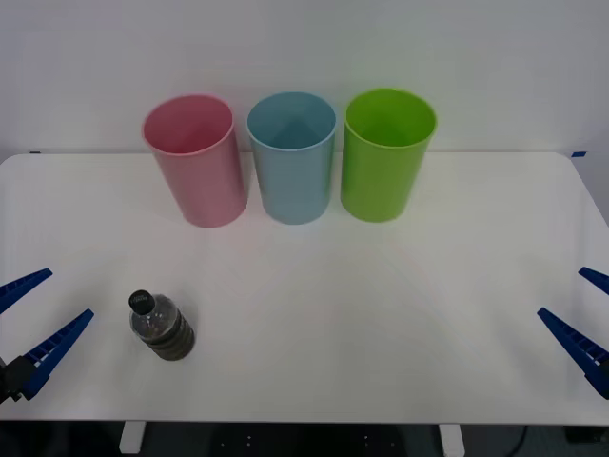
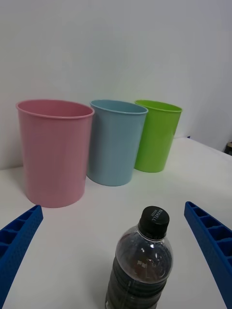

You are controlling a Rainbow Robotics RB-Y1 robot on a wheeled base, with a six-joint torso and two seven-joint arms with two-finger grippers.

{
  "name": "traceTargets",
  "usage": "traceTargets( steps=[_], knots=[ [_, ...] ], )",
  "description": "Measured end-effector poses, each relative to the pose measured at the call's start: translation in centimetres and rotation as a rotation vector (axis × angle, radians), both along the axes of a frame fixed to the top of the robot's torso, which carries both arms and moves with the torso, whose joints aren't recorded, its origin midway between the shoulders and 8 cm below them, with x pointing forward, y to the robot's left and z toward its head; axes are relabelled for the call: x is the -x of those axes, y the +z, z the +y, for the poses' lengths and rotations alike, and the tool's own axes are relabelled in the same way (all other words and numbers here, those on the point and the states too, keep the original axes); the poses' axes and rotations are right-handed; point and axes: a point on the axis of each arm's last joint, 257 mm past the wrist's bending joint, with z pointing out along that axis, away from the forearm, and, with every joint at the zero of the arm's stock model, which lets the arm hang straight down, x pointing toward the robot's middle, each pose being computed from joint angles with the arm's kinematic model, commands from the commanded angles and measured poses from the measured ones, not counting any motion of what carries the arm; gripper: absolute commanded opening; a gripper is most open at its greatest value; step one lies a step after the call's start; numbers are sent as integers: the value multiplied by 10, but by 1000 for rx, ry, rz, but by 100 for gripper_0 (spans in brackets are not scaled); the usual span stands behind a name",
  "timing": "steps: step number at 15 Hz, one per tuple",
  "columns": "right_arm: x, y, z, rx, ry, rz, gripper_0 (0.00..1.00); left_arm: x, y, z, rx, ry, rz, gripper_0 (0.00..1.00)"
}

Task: Grasp the object on the table and drop it into the matching bin: aluminum can to the light blue bin, PET bottle to the pink bin.

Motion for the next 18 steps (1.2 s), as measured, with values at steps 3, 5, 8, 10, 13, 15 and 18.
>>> traceTargets(
  steps=[3,5,8,10,13,15,18],
  knots=[
    [0,0,0,0,0,0,100,-2,-1,-2,10,-2,-1,100],
    [0,0,0,0,0,0,100,-8,0,-12,39,-18,-9,100],
    [0,0,0,0,0,0,100,-11,-5,-7,35,-10,-2,100],
    [0,0,0,0,0,0,100,-11,-11,-1,10,-12,13,100],
    [0,0,0,0,0,0,100,-11,-32,6,-60,-43,49,100],
    [0,0,0,0,0,0,100,-11,-52,9,-134,-58,46,100],
    [0,0,0,0,0,0,100,-4,-78,3,-176,-111,52,100]
  ],
)
